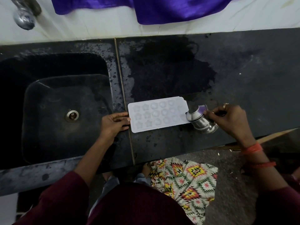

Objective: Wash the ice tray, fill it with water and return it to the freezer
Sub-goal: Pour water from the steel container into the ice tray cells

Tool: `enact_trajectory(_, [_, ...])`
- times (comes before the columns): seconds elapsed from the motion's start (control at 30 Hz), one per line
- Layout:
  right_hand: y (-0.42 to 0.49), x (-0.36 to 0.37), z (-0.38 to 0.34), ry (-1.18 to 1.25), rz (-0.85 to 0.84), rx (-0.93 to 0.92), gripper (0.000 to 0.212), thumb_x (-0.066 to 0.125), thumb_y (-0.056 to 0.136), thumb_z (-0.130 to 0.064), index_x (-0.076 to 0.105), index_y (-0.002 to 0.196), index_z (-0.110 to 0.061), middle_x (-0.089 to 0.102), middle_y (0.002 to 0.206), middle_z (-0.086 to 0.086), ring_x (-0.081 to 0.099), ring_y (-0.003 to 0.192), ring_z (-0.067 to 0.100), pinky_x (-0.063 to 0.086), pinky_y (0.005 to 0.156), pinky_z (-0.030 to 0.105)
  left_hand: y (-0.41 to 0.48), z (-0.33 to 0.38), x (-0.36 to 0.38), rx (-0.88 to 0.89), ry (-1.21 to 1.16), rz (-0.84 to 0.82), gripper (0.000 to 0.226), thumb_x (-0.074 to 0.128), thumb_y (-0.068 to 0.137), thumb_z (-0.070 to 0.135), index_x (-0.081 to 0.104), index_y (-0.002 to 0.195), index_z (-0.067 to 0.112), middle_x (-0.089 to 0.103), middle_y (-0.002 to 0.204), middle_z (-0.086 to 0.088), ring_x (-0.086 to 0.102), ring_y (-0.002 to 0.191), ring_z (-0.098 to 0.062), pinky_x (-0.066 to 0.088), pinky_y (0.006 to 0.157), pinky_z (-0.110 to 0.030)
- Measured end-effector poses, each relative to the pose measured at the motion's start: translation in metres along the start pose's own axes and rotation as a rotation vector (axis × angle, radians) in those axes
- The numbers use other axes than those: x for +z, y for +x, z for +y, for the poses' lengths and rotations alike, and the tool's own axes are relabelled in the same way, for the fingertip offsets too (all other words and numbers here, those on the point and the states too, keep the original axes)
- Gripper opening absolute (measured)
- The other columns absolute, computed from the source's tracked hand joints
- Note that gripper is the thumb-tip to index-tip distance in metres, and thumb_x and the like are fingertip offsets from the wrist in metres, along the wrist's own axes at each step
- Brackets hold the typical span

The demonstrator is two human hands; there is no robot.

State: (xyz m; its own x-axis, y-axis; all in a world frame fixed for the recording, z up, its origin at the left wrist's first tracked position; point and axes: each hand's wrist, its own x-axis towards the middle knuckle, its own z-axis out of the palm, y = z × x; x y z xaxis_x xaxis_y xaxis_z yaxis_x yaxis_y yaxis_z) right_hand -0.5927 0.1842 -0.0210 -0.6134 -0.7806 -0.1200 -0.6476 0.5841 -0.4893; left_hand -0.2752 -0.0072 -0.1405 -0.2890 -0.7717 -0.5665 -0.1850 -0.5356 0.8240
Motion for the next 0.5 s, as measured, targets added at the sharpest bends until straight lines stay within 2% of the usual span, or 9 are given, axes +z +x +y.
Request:
enact_trajectory(0.07, [-0.003, 0.002, 0.000, -0.009, -0.002, 0.000, 0.019, 0.080, 0.082, -0.036, 0.077, 0.075, -0.018, 0.071, 0.067, -0.005, 0.062, 0.056, 0.002, 0.041, 0.057, 0.007, -0.001, 0.001, 0.001, -0.002, -0.002, -0.002, 0.020, 0.077, 0.082, 0.001, 0.074, 0.100, 0.009, 0.077, 0.085, -0.008, 0.074, 0.072, -0.012, 0.060, 0.064, -0.022])
enact_trajectory(0.2, [-0.006, 0.003, -0.002, -0.011, 0.010, -0.029, 0.018, 0.081, 0.081, -0.034, 0.076, 0.073, -0.018, 0.070, 0.067, -0.002, 0.061, 0.061, 0.000, 0.046, 0.061, 0.022, -0.002, 0.002, 0.001, 0.004, -0.005, -0.005, 0.019, 0.077, 0.082, 0.000, 0.074, 0.097, 0.011, 0.076, 0.079, -0.003, 0.073, 0.068, -0.009, 0.060, 0.063, -0.021])
enact_trajectory(0.33, [-0.006, 0.002, -0.008, 0.006, -0.006, -0.042, 0.018, 0.081, 0.081, -0.036, 0.074, 0.072, -0.021, 0.068, 0.066, -0.005, 0.061, 0.060, -0.001, 0.044, 0.059, 0.018, -0.002, 0.001, 0.001, 0.001, 0.001, -0.004, 0.020, 0.078, 0.081, 0.001, 0.074, 0.097, 0.012, 0.077, 0.080, -0.004, 0.074, 0.072, -0.012, 0.061, 0.064, -0.023])
enact_trajectory(0.5, [-0.004, 0.002, -0.013, 0.006, -0.008, -0.036, 0.021, 0.080, 0.079, -0.042, 0.071, 0.071, -0.024, 0.067, 0.064, -0.004, 0.061, 0.060, 0.000, 0.046, 0.059, 0.021, -0.001, 0.001, 0.000, -0.001, -0.004, -0.002, 0.019, 0.079, 0.081, 0.003, 0.075, 0.096, 0.013, 0.078, 0.085, -0.006, 0.075, 0.075, -0.014, 0.061, 0.065, -0.025])
